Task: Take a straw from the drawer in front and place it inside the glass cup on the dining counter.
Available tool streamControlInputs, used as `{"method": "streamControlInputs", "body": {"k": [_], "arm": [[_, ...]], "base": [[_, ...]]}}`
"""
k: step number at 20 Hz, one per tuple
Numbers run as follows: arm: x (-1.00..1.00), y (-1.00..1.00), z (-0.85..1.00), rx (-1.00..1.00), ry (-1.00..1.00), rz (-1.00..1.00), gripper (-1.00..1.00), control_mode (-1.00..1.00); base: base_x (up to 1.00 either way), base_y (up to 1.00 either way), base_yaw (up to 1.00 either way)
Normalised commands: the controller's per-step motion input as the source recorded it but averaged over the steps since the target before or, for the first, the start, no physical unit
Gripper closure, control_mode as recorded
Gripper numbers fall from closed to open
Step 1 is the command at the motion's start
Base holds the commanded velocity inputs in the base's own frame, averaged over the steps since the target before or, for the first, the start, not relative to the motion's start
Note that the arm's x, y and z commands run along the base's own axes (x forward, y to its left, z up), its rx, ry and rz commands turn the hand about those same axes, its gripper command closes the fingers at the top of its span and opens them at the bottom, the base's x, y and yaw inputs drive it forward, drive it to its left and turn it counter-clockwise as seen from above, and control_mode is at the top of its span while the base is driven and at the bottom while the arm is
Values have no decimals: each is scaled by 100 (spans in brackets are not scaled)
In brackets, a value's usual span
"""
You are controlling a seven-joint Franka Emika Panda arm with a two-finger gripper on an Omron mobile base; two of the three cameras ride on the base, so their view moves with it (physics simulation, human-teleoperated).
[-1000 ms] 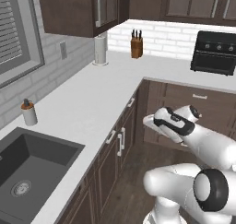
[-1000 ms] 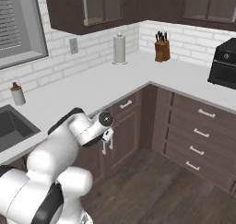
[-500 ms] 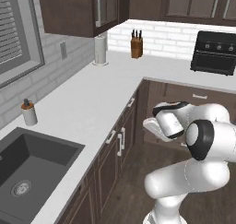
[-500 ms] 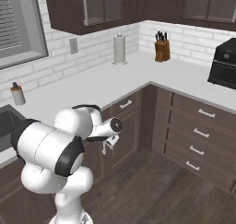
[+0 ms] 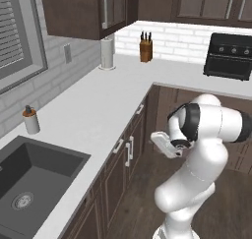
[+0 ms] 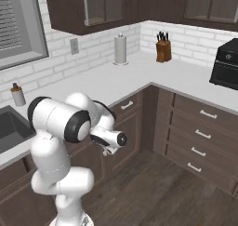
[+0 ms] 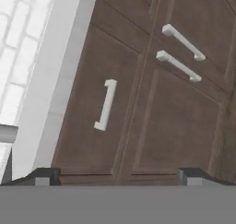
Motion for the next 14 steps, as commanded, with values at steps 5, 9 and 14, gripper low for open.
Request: {"method": "streamControlInputs", "body": {"k": [5,9,14], "arm": [[20,32,-2,15,0,2,-100,-100],[19,37,0,14,0,1,-100,-100],[12,37,0,7,1,3,-100,-100]], "base": [[0,0,0],[0,0,0],[0,0,0]]}}
